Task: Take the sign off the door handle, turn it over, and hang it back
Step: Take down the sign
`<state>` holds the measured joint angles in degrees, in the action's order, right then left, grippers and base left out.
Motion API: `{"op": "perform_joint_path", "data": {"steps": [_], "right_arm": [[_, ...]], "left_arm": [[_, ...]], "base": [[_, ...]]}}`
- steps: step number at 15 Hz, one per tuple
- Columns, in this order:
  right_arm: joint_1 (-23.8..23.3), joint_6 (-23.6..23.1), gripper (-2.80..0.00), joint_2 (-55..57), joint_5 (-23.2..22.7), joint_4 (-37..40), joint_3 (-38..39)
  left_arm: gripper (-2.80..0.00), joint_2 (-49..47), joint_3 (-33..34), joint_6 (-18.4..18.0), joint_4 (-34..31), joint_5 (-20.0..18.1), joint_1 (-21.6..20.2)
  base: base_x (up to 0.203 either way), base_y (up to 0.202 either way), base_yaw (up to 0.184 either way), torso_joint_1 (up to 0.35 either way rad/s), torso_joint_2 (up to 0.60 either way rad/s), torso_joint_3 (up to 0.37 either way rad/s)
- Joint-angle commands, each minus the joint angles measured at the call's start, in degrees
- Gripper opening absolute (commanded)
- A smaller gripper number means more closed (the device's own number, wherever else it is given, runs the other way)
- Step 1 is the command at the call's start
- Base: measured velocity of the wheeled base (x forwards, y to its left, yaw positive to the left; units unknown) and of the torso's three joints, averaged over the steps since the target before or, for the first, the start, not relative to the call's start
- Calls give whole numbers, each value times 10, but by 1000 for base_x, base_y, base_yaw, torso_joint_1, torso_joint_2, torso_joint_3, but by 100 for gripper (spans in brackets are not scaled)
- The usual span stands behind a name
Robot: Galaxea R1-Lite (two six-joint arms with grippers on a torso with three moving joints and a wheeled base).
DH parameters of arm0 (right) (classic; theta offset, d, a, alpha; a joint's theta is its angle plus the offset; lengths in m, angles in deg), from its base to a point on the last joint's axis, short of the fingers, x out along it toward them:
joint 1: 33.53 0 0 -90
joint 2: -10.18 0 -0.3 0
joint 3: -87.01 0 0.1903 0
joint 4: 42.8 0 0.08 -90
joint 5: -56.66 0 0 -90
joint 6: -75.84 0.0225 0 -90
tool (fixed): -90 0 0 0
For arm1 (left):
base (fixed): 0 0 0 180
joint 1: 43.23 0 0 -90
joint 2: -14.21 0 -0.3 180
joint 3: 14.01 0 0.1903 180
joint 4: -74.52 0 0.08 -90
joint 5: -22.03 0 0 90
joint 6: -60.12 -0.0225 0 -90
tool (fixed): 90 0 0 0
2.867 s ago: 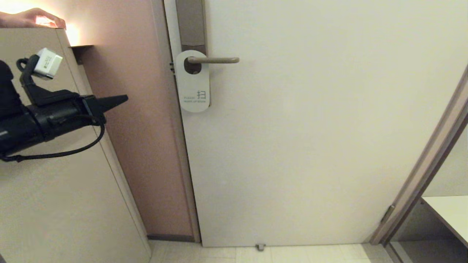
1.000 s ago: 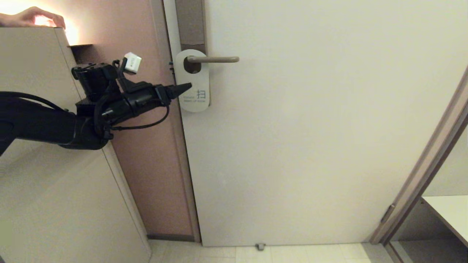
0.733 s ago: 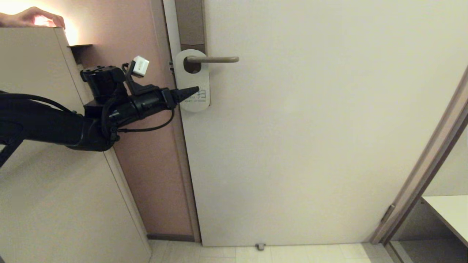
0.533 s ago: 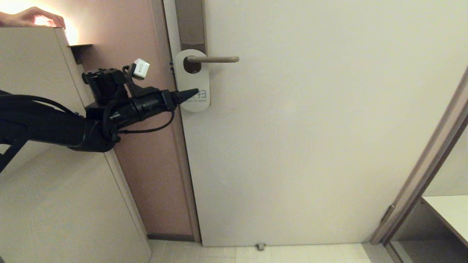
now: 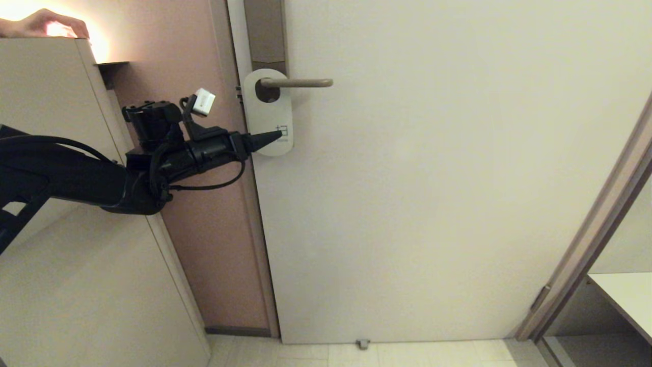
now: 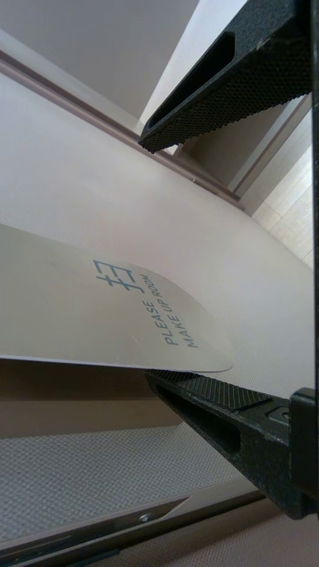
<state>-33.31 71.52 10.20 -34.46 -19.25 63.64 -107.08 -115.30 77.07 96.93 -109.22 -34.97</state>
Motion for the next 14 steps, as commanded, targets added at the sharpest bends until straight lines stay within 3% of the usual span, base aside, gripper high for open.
{"op": "perform_joint_path", "data": {"steps": [1, 14], "right_arm": [[0, -1, -280, 0, 0, 0, 0], [0, -1, -280, 0, 0, 0, 0]], "left_arm": [[0, 1, 0, 2, 3, -5, 2], [0, 16, 1, 0, 3, -16, 29]], "base": [[0, 0, 0, 0, 0, 0], [0, 0, 0, 0, 0, 0]]}}
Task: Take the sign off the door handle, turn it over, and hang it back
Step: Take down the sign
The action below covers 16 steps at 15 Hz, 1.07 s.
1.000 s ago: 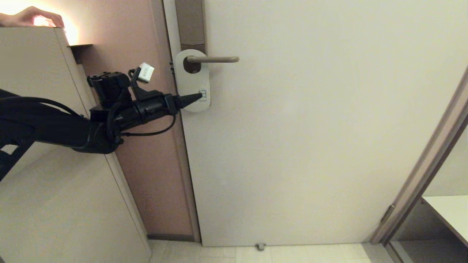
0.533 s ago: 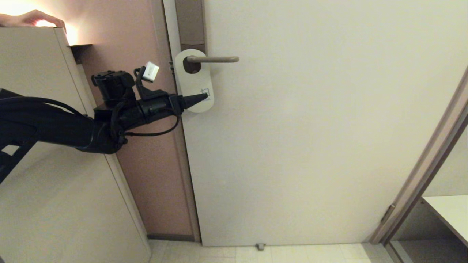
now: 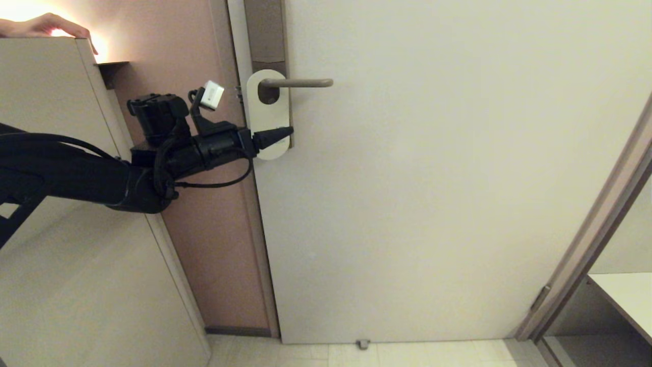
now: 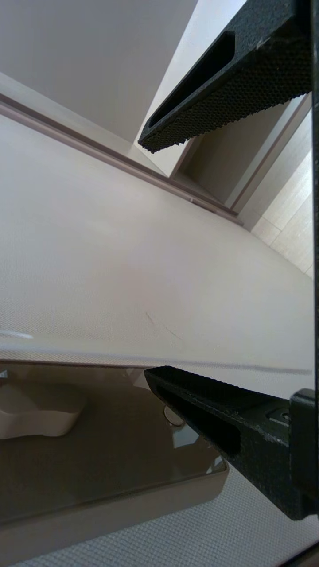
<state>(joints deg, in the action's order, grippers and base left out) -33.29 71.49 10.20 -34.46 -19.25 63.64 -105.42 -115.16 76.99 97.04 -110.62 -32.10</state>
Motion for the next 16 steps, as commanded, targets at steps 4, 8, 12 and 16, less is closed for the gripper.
{"op": "perform_joint_path", "data": {"steps": [4, 8, 12, 16], "right_arm": [[0, 0, -280, 0, 0, 0, 0], [0, 0, -280, 0, 0, 0, 0], [0, 0, -280, 0, 0, 0, 0], [0, 0, -280, 0, 0, 0, 0]], "left_arm": [[0, -13, -1, -3, 3, -1, 0], [0, -22, -2, -3, 7, -2, -1], [0, -42, -30, -2, 9, 1, -1], [0, -55, -50, -2, 8, 0, -1]], "base": [[0, 0, 0, 0, 0, 0], [0, 0, 0, 0, 0, 0], [0, 0, 0, 0, 0, 0], [0, 0, 0, 0, 0, 0]]}}
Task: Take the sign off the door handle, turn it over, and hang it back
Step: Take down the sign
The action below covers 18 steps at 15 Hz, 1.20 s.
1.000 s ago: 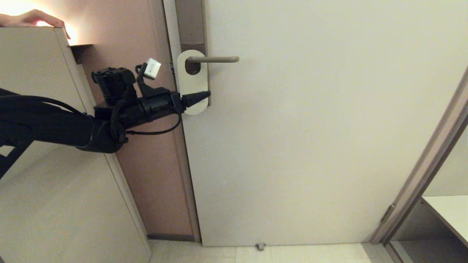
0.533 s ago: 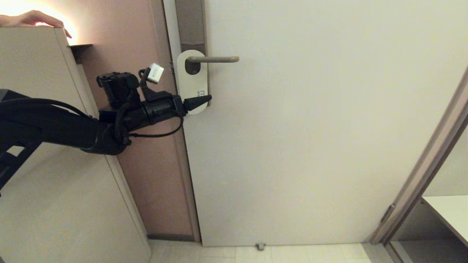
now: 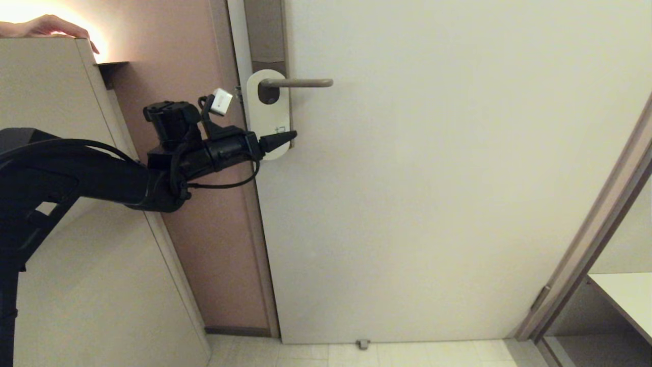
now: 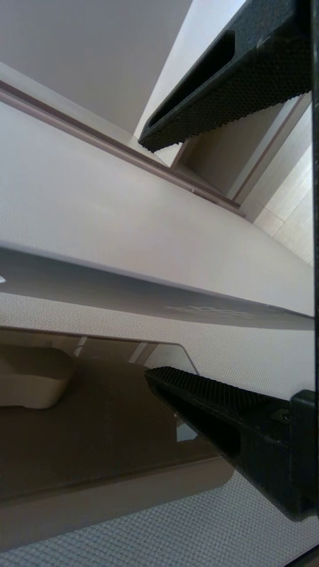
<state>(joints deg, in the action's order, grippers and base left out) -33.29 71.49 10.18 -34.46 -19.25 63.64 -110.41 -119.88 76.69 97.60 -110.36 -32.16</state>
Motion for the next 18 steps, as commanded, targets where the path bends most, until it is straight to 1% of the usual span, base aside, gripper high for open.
{"op": "perform_joint_path", "data": {"steps": [1, 9, 18], "right_arm": [[0, 0, -280, 0, 0, 0, 0], [0, 0, -280, 0, 0, 0, 0], [0, 0, -280, 0, 0, 0, 0]], "left_arm": [[-280, -5, -3, 1, 3, -2, 0], [-280, 1, -1, 1, 3, -2, 0], [-280, 37, 0, -2, 3, -1, 1]], "base": [[0, 0, 0, 0, 0, 0], [0, 0, 0, 0, 0, 0], [0, 0, 0, 0, 0, 0]]}}
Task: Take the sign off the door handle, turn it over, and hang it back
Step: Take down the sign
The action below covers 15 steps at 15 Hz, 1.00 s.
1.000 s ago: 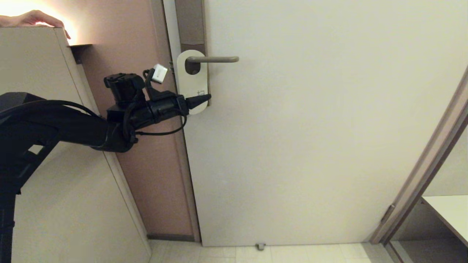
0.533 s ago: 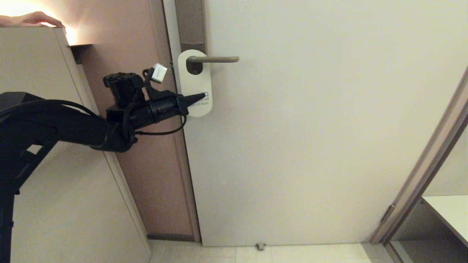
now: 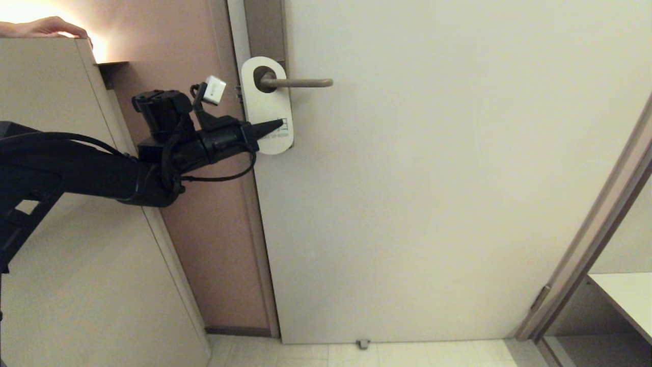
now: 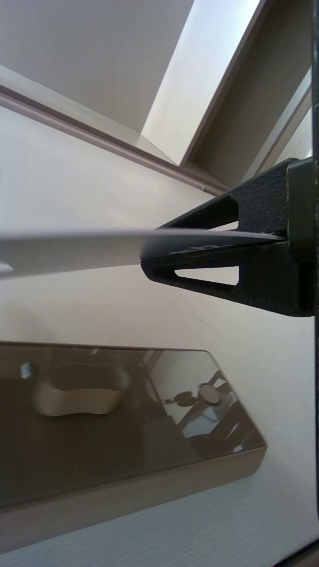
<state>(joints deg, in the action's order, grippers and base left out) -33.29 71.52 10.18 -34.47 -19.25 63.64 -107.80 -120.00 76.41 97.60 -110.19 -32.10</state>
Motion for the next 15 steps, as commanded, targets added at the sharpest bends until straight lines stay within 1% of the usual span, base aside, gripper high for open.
{"op": "perform_joint_path", "data": {"steps": [1, 4, 7, 10, 15], "right_arm": [[0, -1, -280, 0, 0, 0, 0], [0, -1, -280, 0, 0, 0, 0], [0, -1, -280, 0, 0, 0, 0], [0, -1, -280, 0, 0, 0, 0], [0, -1, -280, 0, 0, 0, 0]], "left_arm": [[-280, 17, 1, 1, 3, -3, 3], [-280, 20, 4, -4, 3, -2, 12], [-280, 15, 23, -24, 3, 1, 22], [-280, 8, 34, -27, 3, 13, 37], [-280, -4, 31, -27, 3, 19, 45]], "base": [[0, 0, 0, 0, 0, 0], [0, 0, 0, 0, 0, 0], [0, 0, 0, 0, 0, 0], [0, 0, 0, 0, 0, 0], [0, 0, 0, 0, 0, 0]]}}
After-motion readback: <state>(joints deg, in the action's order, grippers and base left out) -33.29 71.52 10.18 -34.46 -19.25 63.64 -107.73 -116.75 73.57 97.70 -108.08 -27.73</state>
